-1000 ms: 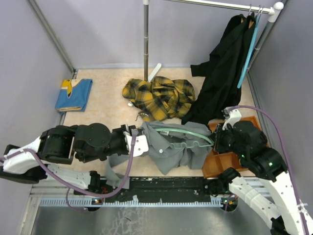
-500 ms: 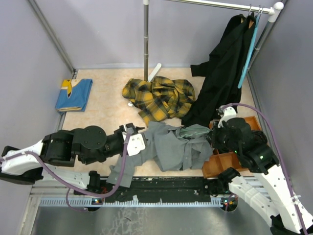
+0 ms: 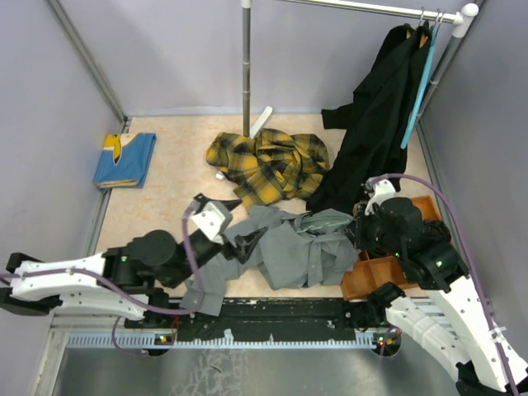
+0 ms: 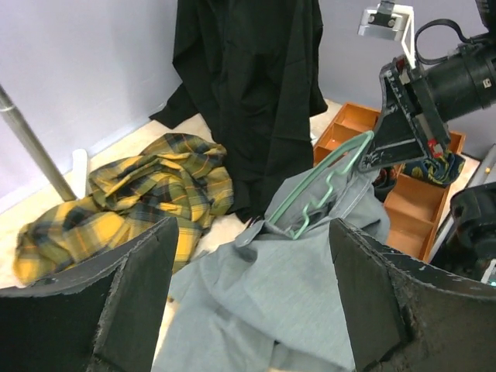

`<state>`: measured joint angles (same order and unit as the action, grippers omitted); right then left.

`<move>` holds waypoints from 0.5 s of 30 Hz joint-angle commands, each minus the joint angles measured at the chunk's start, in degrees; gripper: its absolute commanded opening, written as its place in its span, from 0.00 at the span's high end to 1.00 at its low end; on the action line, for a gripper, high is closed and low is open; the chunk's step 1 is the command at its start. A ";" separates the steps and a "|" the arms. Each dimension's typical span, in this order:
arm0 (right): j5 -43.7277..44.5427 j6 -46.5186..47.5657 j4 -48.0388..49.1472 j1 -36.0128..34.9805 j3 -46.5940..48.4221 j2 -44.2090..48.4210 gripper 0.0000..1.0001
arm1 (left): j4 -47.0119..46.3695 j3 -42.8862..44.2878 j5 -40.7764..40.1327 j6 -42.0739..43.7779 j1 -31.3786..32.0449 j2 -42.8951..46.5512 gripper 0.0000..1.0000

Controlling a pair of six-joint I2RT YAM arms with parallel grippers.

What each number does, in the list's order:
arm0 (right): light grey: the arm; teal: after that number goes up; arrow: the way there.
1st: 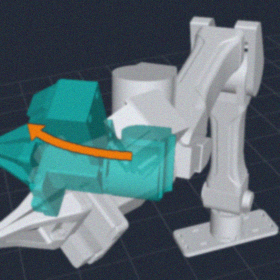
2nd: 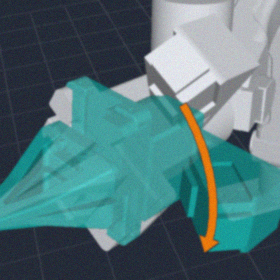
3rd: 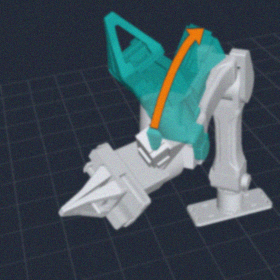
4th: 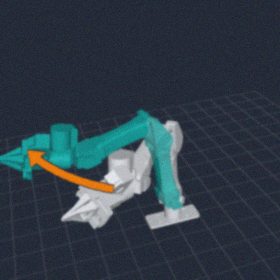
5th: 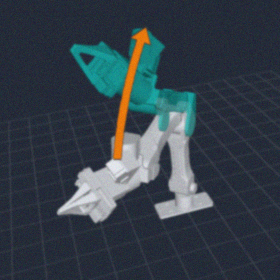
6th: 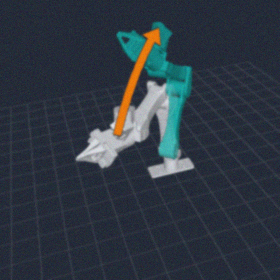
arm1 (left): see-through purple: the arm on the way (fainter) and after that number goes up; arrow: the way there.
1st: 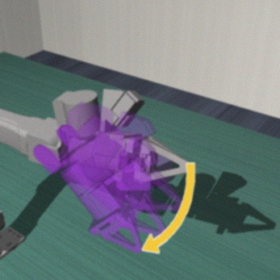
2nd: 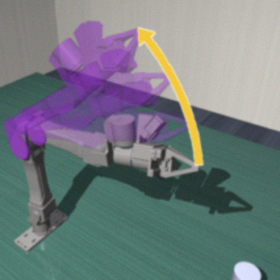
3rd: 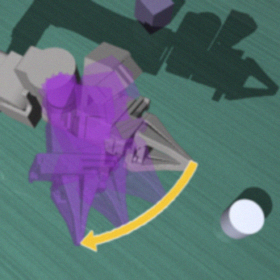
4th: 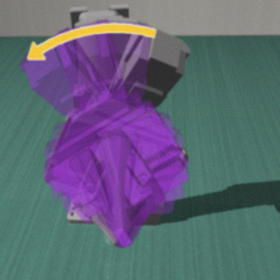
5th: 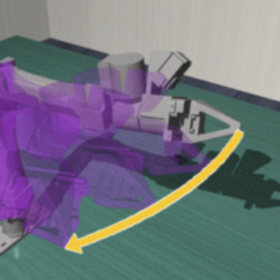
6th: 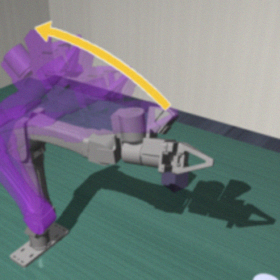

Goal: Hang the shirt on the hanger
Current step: Adjust the shirt on the hanger.

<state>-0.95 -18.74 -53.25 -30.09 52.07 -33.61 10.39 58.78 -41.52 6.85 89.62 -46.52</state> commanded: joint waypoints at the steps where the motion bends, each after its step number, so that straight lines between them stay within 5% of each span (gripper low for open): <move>1: 2.44 -3.10 -0.57 0.41 2.19 -0.50 1.00 | -8.97 -0.14 1.45 -7.69 -5.03 -5.48 0.16; 4: 2.21 -7.02 -2.74 0.38 0.59 0.34 0.98 | -5.48 0.97 16.84 -16.87 -17.88 -8.82 0.18; 7: 3.55 -10.58 -7.01 0.34 0.10 1.54 0.75 | -4.95 0.94 25.85 -21.29 -26.79 -13.10 0.18; 15: 11.37 -15.98 -22.49 0.43 10.54 4.04 0.47 | -1.36 6.98 34.20 -21.40 -33.29 -27.00 0.18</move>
<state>5.06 -30.87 -68.38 -30.09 54.96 -30.98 7.77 62.48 -14.26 -12.91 57.43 -69.91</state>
